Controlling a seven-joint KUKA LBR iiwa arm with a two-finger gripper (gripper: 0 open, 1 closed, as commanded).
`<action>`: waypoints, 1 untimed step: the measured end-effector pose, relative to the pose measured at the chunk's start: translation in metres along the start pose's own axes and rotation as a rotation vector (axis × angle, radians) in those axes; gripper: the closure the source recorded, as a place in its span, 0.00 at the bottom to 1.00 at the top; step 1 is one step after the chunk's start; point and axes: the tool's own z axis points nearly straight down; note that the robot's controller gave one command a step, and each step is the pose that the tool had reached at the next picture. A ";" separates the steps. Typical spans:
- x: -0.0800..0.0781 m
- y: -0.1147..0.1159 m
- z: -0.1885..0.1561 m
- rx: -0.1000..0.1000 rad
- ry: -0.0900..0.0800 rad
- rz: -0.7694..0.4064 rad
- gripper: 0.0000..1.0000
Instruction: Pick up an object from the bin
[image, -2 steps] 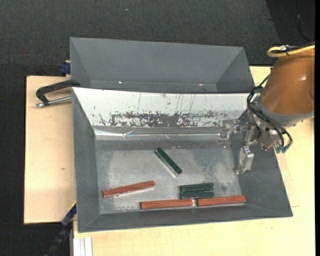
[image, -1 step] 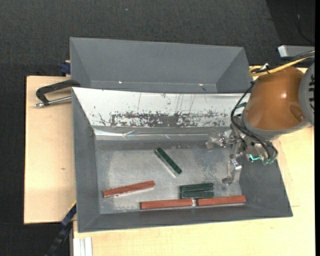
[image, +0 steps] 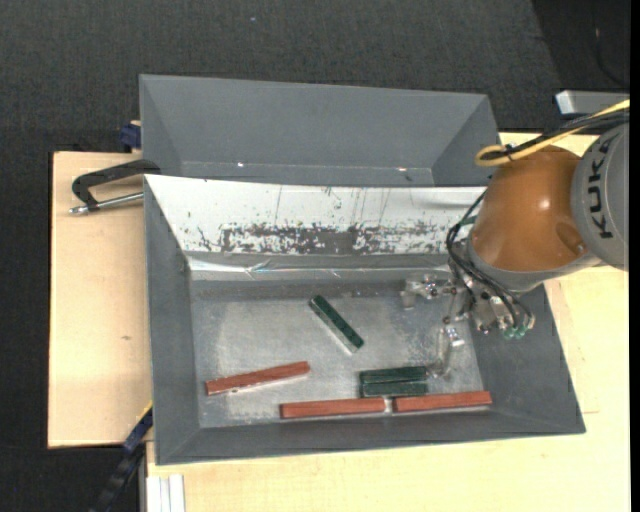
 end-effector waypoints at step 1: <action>-0.002 0.003 0.022 0.005 -0.009 -0.072 0.00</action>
Offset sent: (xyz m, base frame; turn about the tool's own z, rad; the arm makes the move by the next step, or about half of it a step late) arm -0.0432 0.0119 -0.0529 0.1419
